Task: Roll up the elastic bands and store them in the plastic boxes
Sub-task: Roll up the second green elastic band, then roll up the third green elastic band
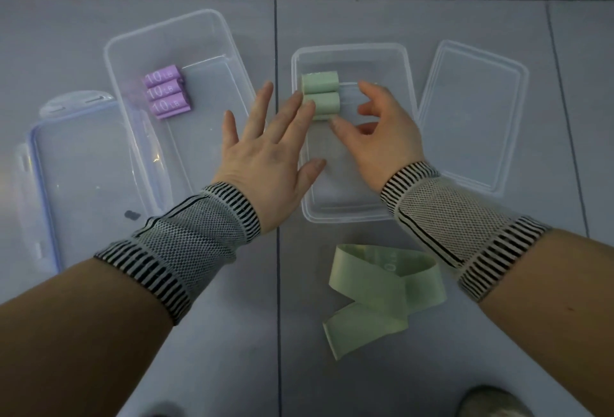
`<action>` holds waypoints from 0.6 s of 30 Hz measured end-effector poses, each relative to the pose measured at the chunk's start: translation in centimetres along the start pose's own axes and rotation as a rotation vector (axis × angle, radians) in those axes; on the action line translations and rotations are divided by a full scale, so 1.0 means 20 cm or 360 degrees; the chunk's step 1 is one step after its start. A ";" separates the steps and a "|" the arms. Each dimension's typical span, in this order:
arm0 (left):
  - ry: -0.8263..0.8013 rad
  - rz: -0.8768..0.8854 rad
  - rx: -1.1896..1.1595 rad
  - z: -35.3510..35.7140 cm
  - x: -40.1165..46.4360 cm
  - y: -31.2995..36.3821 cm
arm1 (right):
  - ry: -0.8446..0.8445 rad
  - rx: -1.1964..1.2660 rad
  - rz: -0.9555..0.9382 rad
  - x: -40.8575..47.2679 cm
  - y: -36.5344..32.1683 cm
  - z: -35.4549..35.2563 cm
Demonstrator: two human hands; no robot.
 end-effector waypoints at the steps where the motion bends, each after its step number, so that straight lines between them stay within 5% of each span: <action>1: -0.0002 0.0010 -0.0002 0.00 -0.02 0.01 | 0.0009 0.0017 -0.0010 -0.03 0.00 -0.01; 10: 0.0057 0.0048 -0.0073 -0.01 -0.35 0.15 | -0.0089 -0.0001 -0.0150 -0.47 0.01 -0.07; 18: 0.0031 0.0147 -0.0039 0.01 -0.67 0.31 | -0.0163 -0.0688 -0.0458 -0.81 0.17 -0.13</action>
Point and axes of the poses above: each hand's wrist, its own x-axis towards the middle knuckle, its own z-axis out of the palm, y = z × x, the point moved 3 cm from there along x, towards the middle knuckle, and after that the axes turned 1 degree about x, right-handed, at the moved point
